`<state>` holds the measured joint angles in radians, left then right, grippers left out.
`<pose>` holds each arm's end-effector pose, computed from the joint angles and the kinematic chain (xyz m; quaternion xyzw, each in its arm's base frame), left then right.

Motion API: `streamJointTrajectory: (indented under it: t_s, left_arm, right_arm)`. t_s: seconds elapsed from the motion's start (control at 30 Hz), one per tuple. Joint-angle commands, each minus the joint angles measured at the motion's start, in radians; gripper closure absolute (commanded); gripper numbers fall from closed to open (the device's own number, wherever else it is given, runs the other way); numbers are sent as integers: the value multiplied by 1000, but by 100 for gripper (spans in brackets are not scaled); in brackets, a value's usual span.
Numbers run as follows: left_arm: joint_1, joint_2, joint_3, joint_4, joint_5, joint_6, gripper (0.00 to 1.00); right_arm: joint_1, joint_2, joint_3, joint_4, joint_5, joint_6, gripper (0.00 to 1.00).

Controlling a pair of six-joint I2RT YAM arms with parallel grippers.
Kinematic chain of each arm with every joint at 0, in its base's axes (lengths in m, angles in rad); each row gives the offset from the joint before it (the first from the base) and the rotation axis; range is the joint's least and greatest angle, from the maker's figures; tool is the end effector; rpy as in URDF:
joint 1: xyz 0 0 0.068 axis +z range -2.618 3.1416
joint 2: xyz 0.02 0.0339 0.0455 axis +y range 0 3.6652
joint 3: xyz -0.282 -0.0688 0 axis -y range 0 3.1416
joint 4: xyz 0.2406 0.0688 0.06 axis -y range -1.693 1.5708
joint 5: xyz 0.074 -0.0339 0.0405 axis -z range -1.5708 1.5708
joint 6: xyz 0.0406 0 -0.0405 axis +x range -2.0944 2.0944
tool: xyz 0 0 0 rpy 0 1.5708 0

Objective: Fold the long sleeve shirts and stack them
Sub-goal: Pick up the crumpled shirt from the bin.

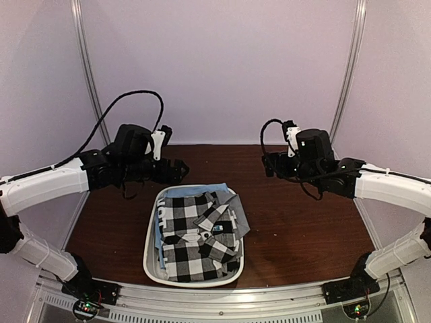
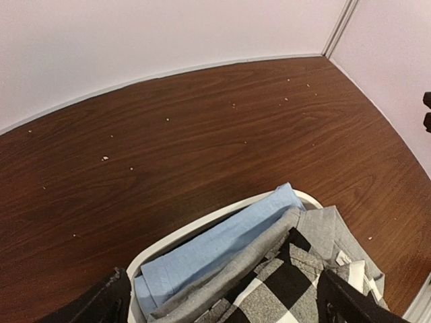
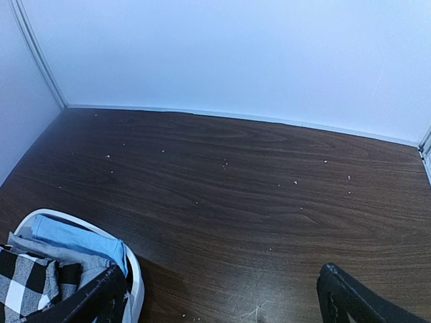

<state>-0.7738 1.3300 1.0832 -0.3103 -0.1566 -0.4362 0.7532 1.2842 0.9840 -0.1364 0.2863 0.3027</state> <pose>0.2173 -0.2034 0.3264 0.1090 0.8656 -0.2190 0.4369 0.2196 0.1901 0.3224 -0.1118 0.8309 0.1639 0.5199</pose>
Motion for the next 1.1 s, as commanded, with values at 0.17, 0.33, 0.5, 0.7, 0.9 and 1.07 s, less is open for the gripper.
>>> streamJointTrajectory:
  t_s: [0.17, 0.33, 0.5, 0.7, 0.9, 1.07]
  left_arm:
    - [-88, -13, -17, -149, 88, -43, 2]
    - [-173, -19, -48, -268, 50, -98, 2]
    - [-199, -89, -108, -354, 48, -178, 2]
    - [-215, -107, -166, -355, 118, -210, 2]
    - [-229, -27, -166, -295, 141, -219, 3]
    - [-229, 76, -97, -254, 138, -186, 29]
  right_arm:
    - [7, 26, 25, 28, -92, -43, 0]
    - [9, 27, 28, 23, -115, -45, 0]
    - [8, 37, 21, 26, -131, -37, 0]
    - [11, 53, 22, 29, -140, -28, 0]
    - [11, 54, 18, 29, -138, -18, 0]
    - [9, 46, 13, 23, -129, -16, 0]
